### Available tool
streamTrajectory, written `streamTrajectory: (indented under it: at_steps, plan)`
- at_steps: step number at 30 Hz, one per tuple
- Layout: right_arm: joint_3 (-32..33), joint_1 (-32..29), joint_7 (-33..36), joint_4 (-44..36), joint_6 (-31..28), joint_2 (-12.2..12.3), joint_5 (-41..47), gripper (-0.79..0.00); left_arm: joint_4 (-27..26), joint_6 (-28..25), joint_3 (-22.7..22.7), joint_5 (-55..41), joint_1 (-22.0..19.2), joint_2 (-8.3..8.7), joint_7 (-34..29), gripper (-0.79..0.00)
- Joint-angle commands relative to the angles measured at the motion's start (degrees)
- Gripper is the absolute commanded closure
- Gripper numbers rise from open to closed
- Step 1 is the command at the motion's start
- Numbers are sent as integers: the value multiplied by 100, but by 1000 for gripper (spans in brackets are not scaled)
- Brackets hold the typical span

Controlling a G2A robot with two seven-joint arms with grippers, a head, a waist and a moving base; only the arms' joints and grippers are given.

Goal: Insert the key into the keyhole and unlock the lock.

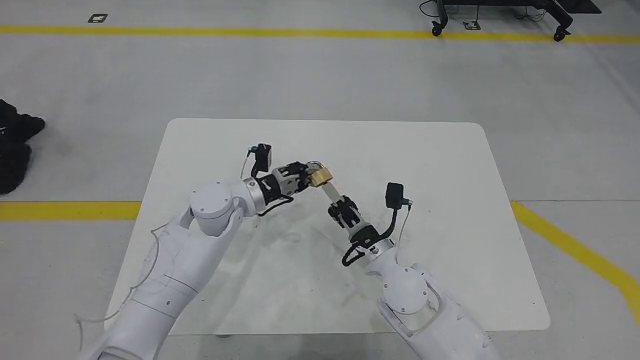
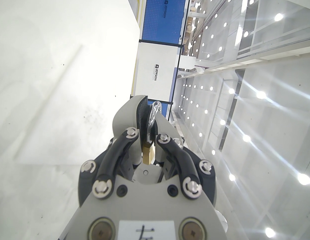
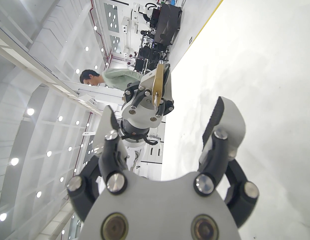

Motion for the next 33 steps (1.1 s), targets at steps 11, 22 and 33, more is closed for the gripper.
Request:
streamTrajectory:
  at_steps: [11,22,33]
  plan:
    - [942,-292,2774,-236,-235,122,3364,-243,-67,-534,-172,-587,143,-40,-252,0]
    - [984,-106,3120,80,-161,98,3999,-274,-43,-654,-98,-573,122,-70,-565,0]
    - [1003,0,3052,230,-234,67,4225,-215,-89,-661,-123,-512,141,-74,-663,0]
